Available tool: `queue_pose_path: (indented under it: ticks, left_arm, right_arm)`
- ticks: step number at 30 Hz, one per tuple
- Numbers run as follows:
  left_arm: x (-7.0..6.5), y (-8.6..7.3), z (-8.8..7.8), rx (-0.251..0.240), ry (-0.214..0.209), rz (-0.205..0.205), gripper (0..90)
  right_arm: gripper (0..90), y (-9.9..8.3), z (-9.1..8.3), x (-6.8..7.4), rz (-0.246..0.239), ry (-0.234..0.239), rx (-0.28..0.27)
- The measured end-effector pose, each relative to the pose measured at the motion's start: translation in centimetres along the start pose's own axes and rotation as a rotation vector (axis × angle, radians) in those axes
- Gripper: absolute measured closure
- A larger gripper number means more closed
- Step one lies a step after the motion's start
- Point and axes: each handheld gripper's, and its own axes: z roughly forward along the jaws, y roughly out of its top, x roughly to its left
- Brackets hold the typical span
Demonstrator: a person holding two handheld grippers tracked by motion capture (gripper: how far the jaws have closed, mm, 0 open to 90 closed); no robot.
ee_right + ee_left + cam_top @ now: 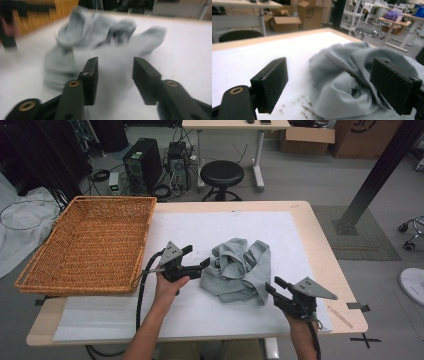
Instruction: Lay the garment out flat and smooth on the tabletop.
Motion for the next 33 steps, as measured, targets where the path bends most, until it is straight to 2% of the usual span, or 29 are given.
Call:
queue_pose_path:
  ticks: [1,4,5,8,10,13,15,16,18,19,20,22,24,26,31,33]
  left_arm:
    - [-0.1,-0.1,0.3,0.013,-0.009,0.004,18.6]
    - [-0.3,-0.4,1.2,0.060,-0.026,0.012,24.3]
    - [-0.3,-0.6,1.7,0.087,-0.026,0.017,28.4]
    - [-0.4,-1.0,3.0,0.138,-0.028,0.010,40.7]
    - [-0.6,-1.1,3.5,0.166,-0.026,0.003,48.4]
    - [-0.9,-1.3,4.0,0.173,0.009,0.010,61.8]
    - [-0.9,-1.3,3.8,0.165,0.024,0.017,73.2]
    - [-0.9,-1.3,3.6,0.159,0.033,0.020,76.0]
    - [-0.8,-1.2,3.2,0.145,0.049,0.016,78.4]
    - [-0.7,-1.2,3.0,0.138,0.063,0.020,80.7]
    - [-0.7,-1.2,2.6,0.121,0.088,0.028,81.6]
    - [-0.5,-1.2,2.0,0.100,0.123,0.042,81.7]
    - [-0.3,-1.3,1.4,0.089,0.153,0.055,82.1]
    - [-0.3,-1.5,0.9,0.085,0.194,0.090,82.2]
    - [-0.6,-1.6,-1.0,0.068,0.249,0.162,82.2]
    - [-0.8,-1.8,-1.8,0.066,0.265,0.188,82.1]
  right_arm:
    - [47.5,0.4,-0.4,-0.3,0.014,-0.018,-0.037]
    - [44.5,1.3,0.1,-1.0,0.012,-0.041,-0.039]
    - [42.9,1.5,0.7,-1.2,0.012,-0.052,-0.026]
    - [38.9,1.6,3.4,-1.8,0.055,-0.107,0.046]
    - [36.9,1.3,5.0,-1.9,0.073,-0.118,0.085]
    - [37.9,0.9,7.0,-2.1,0.085,-0.130,0.160]
    - [47.0,0.8,7.4,-2.2,0.082,-0.136,0.182]
    - [52.2,0.7,7.5,-2.3,0.079,-0.133,0.190]
    - [70.0,0.6,7.6,-2.5,0.062,-0.120,0.227]
    - [82.7,0.4,7.7,-2.6,0.040,-0.108,0.248]
    - [84.6,0.2,7.3,-2.6,0.003,-0.122,0.230]
    - [84.9,0.2,7.0,-2.7,0.009,-0.132,0.218]
    - [85.1,0.1,5.7,-2.7,-0.001,-0.167,0.177]
    - [85.1,0.0,4.7,-2.7,-0.018,-0.191,0.166]
    - [84.9,-1.4,1.9,-2.6,-0.061,-0.221,0.241]
    - [84.6,-1.7,0.9,-2.2,-0.056,-0.202,0.251]
